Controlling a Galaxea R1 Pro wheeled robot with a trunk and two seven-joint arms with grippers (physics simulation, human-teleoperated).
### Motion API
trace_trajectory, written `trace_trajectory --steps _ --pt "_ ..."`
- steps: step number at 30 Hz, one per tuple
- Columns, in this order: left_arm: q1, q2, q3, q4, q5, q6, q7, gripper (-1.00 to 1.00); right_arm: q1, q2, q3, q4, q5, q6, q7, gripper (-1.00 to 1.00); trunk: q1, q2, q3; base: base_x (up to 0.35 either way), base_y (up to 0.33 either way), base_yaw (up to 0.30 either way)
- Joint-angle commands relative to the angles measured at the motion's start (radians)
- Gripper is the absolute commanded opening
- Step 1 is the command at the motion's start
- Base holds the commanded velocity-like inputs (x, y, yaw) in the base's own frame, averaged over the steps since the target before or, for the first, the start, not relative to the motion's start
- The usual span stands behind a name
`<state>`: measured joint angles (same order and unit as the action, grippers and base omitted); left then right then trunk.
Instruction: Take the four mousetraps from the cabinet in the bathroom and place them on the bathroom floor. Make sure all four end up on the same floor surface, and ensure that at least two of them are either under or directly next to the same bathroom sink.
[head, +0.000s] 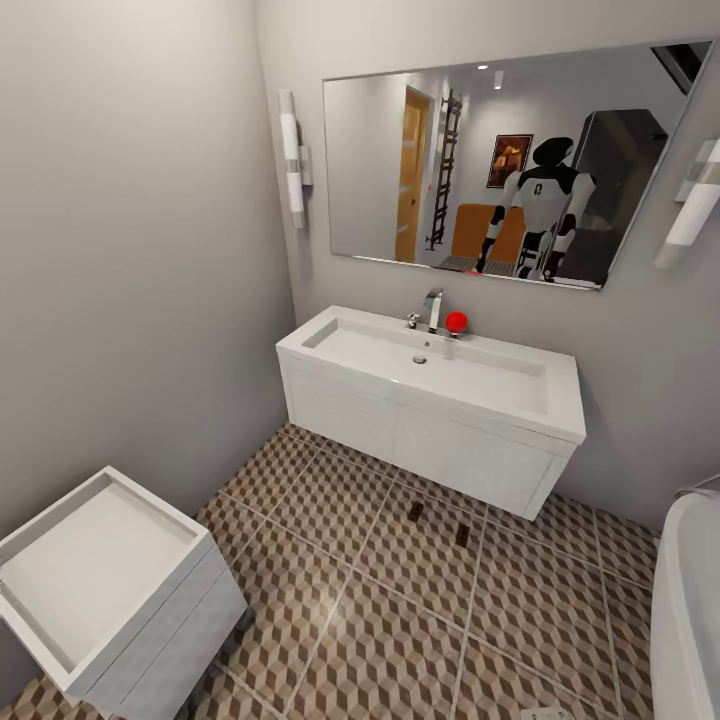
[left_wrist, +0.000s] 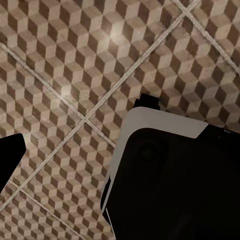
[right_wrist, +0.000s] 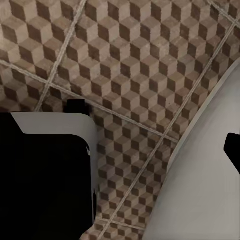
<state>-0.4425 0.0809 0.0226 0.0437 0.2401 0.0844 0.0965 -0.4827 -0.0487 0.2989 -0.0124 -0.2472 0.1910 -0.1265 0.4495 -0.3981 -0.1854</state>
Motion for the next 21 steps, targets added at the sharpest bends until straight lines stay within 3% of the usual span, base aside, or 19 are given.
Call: trace_trajectory --steps 1,10,21 --pt "0.001 0.0 0.002 0.001 0.004 0.002 0.002 1.0 -0.001 0.0 0.008 -0.001 -0.009 0.005 -0.003 1.0 0.001 -0.002 -0.002 -0.014 0.118 0.0" --pt "0.014 -0.001 0.002 0.001 0.005 0.0 0.002 1.0 -0.001 0.001 0.009 -0.001 -0.009 0.005 -0.003 1.0 0.001 -0.002 -0.002 -0.059 0.213 0.065" --pt "0.018 0.0 0.002 -0.001 0.018 0.0 0.002 1.0 -0.001 0.001 0.009 -0.001 -0.008 0.005 -0.003 1.0 0.001 -0.002 -0.002 -0.086 0.268 0.245"
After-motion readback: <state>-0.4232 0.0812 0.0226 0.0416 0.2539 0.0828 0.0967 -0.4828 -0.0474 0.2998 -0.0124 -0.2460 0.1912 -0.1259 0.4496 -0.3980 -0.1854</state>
